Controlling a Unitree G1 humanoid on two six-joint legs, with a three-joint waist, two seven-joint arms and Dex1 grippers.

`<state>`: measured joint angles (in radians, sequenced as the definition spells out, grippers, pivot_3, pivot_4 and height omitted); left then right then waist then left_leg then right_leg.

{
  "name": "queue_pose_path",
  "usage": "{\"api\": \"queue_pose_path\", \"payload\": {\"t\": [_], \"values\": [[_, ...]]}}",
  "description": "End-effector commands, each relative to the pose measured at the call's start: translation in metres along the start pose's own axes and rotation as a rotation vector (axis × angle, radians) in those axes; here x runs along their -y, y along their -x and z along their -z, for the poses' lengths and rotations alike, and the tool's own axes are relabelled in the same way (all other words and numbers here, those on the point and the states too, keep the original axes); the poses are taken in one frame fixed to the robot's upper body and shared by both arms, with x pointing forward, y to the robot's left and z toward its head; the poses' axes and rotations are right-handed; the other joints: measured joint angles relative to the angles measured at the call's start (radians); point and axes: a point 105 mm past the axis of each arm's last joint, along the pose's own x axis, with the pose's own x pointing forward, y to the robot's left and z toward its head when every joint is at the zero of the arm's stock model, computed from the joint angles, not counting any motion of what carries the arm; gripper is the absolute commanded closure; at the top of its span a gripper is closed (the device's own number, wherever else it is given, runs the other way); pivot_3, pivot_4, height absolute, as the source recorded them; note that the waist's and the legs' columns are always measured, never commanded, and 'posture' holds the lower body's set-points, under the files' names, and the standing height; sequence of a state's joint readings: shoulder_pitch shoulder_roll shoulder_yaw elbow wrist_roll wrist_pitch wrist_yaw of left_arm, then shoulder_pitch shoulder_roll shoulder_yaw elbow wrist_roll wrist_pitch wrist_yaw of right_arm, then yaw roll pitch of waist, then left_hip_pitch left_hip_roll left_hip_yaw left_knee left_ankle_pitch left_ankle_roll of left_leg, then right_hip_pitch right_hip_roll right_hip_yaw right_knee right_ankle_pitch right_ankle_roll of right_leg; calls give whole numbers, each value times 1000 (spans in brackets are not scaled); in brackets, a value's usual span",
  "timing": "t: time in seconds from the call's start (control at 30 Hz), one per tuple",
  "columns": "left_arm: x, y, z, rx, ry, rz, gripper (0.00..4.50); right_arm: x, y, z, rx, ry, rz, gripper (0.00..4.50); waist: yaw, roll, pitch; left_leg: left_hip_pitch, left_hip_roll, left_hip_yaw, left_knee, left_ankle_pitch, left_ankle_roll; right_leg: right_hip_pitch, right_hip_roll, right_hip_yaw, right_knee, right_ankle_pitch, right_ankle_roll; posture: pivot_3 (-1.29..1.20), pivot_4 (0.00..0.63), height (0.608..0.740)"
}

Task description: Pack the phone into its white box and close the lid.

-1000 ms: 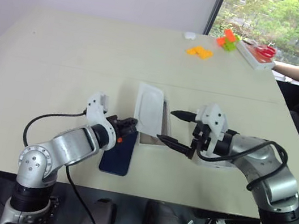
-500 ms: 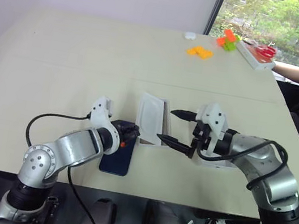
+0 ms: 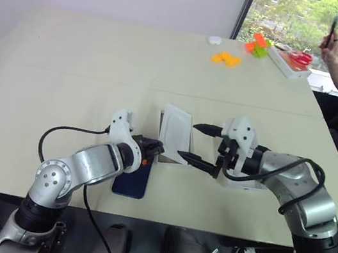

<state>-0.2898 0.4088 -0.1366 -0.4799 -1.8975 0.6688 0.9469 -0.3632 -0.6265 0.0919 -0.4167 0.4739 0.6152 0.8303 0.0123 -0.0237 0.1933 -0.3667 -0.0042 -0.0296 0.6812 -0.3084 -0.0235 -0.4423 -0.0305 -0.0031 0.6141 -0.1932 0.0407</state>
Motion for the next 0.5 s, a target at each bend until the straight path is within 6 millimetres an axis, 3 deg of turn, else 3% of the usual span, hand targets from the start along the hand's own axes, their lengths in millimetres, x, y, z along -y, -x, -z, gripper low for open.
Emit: {"api": "queue_pose_path", "payload": {"t": [0.03,0.5], "values": [[7,3,-5,34,-8,19,4483,2,3,-13,33,53,12,0,0,0,0,0,0,0,0,0,0,0,0,0,0,0,0,0,150,730],[5,3,-7,50,4,14,4483,7,3,-5,9,34,33,0,0,0,0,0,0,0,0,0,0,0,0,0,0,0,0,0,150,730]]}}
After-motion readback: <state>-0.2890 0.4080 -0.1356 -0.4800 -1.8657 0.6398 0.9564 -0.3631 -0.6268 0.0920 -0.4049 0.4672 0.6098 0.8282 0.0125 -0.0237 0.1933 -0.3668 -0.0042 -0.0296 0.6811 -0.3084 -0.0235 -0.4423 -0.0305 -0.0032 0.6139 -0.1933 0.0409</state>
